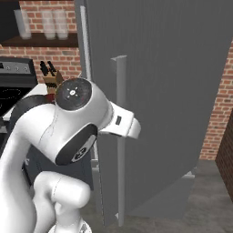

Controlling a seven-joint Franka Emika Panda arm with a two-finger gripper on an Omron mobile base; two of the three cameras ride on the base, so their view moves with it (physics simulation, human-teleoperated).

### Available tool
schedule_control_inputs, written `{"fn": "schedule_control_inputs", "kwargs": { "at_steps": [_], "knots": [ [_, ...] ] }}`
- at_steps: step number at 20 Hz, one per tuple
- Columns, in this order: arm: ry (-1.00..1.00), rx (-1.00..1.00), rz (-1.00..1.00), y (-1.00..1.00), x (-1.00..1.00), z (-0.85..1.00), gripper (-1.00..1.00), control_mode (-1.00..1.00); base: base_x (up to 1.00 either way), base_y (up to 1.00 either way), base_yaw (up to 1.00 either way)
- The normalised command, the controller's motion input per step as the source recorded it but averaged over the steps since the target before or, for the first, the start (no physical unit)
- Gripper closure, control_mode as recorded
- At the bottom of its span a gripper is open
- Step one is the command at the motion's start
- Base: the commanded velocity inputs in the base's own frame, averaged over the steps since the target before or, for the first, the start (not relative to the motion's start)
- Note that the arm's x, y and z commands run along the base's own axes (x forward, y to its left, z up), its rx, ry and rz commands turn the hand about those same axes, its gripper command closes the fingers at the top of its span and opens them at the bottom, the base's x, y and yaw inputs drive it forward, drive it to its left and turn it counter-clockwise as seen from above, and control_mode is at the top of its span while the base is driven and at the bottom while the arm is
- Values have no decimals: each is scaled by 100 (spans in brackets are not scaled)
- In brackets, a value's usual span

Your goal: Grab a lemon wedge from the fridge and one ice cube from the ice bowl, and put them in the glass of lemonade.

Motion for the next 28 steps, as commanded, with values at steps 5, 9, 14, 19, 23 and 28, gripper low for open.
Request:
{"fn": "schedule_control_inputs", "kwargs": {
  "at_steps": [5, 9, 14, 19, 23, 28],
  "knots": [
    [12, -33, 13, 92, 1, 10, -100, -100, 0, 0, 0],
    [9, -42, 21, 100, 35, -11, -100, -100, 0, 0, 0],
    [23, -40, 13, 100, 69, -30, -100, -100, 0, 0, 0],
    [32, -41, 2, 66, 83, -42, -100, -100, 0, 0, 0],
    [16, -30, 0, 7, 88, -39, -100, -100, 0, 0, 0],
    [1, -17, -2, -35, 82, -27, -100, -100, 0, 0, 0]
  ]
}}
